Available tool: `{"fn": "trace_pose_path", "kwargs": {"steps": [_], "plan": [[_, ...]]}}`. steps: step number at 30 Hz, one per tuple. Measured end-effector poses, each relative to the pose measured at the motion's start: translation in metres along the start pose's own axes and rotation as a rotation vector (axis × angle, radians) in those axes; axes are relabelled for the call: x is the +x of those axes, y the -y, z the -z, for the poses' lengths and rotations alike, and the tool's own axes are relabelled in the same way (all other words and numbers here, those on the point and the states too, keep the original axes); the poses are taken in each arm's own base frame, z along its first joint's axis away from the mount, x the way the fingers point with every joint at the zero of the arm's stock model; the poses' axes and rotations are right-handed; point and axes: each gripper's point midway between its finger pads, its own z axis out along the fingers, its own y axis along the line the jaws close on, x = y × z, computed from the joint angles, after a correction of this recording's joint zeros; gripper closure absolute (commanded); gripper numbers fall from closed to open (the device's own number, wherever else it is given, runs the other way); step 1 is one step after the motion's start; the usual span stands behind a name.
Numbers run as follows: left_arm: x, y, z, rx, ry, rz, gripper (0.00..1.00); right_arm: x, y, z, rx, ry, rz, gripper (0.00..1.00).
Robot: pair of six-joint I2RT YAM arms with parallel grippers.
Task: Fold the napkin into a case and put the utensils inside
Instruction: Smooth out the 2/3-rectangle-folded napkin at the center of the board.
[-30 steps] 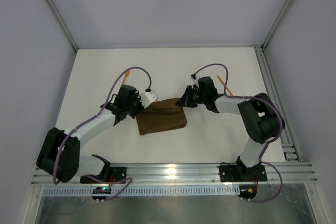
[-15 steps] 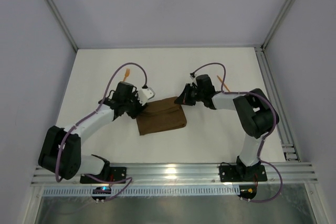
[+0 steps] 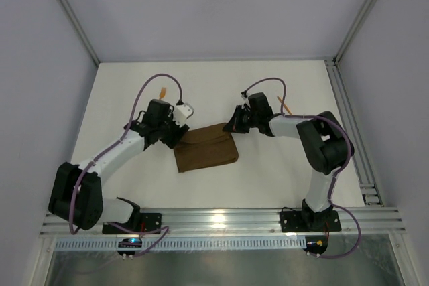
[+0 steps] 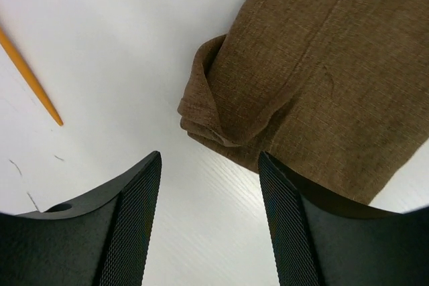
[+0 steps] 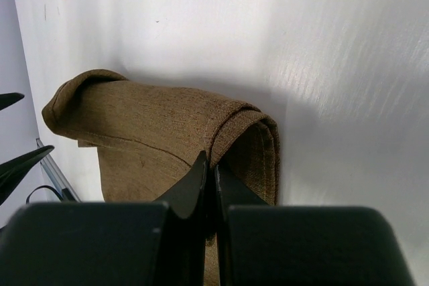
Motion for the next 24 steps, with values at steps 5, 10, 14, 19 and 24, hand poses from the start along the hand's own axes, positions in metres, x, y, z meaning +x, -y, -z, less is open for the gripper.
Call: {"fn": "trace_pose_path", "kwargs": {"steps": [5, 10, 14, 19, 24], "plan": [[0.007, -0.010, -0.021, -0.049, -0.078, 0.069, 0.44, 0.002, 0.002, 0.000, 0.005, -0.006, 0.002, 0.97], [-0.011, -0.019, -0.031, -0.063, -0.071, 0.107, 0.68, 0.002, 0.002, 0.000, 0.005, -0.006, 0.002, 0.97], [-0.006, -0.011, -0.039, -0.024, -0.094, 0.109, 0.76, 0.002, 0.002, 0.000, 0.005, -0.006, 0.002, 0.97], [0.001, 0.005, -0.039, 0.035, -0.115, 0.093, 0.99, 0.001, 0.002, 0.000, 0.008, -0.004, 0.005, 0.97], [0.004, 0.018, -0.037, 0.099, -0.126, 0.035, 1.00, 0.001, 0.003, 0.000, 0.010, -0.002, 0.005, 0.97]]}}
